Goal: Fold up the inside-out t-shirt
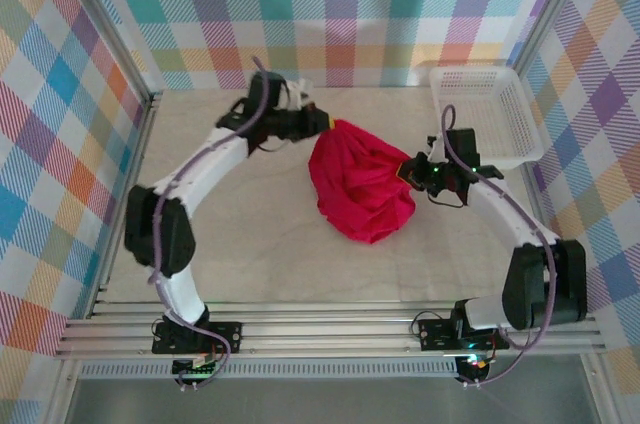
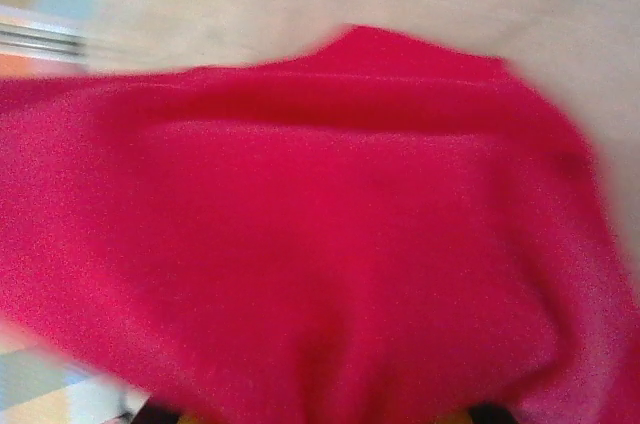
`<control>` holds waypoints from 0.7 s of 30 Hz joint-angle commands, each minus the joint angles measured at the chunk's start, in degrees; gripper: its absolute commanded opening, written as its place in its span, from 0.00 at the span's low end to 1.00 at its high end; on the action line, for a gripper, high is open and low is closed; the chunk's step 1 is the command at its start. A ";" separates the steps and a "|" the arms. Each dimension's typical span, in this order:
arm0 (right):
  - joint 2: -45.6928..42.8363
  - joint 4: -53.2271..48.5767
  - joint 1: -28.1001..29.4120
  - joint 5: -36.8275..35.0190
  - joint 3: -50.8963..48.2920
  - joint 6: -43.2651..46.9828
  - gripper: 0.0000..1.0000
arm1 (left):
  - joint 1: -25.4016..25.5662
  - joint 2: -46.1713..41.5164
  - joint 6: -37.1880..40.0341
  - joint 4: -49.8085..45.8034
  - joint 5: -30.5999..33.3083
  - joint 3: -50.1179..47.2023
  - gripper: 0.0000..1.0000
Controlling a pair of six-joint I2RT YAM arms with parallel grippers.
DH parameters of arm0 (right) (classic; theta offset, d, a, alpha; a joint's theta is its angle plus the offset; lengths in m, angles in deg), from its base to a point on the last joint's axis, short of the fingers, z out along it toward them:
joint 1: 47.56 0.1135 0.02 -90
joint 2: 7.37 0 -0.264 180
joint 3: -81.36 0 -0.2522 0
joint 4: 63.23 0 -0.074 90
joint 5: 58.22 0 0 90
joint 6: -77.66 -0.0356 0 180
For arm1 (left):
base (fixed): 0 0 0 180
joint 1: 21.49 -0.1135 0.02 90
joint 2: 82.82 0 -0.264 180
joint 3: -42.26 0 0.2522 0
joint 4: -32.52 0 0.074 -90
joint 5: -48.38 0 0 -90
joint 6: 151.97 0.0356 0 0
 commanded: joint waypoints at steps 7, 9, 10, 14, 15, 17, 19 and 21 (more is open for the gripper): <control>4.24 -6.36 -0.21 -5.13 -0.91 4.41 0.00 | -4.69 -8.57 -6.12 -1.05 -6.63 -3.83 0.00; 4.93 -9.50 -0.04 -6.87 0.21 5.38 0.00 | -5.48 -7.63 -9.62 4.56 -8.37 -6.89 0.00; 4.74 -11.01 0.16 -7.48 0.82 5.45 0.00 | -5.50 -6.91 -9.65 4.46 -7.95 -7.22 0.00; 0.81 -17.74 7.80 -13.28 5.69 6.08 0.26 | -4.75 -2.79 -11.01 5.37 -7.39 -8.08 0.00; -0.19 -18.47 10.56 -15.20 6.88 5.93 0.33 | -4.46 -2.24 -11.25 5.80 -6.83 -8.31 0.00; -1.03 -19.40 14.89 -18.32 8.94 5.30 0.40 | -4.04 -1.40 -11.54 6.23 -6.04 -8.22 0.00; -0.75 -18.25 17.93 -19.35 10.17 4.98 0.45 | -3.75 -0.71 -11.65 6.27 -5.95 -7.74 0.00; 1.07 -14.57 19.26 -18.30 10.52 4.41 0.49 | -3.56 -0.39 -11.57 5.99 -5.66 -7.37 0.00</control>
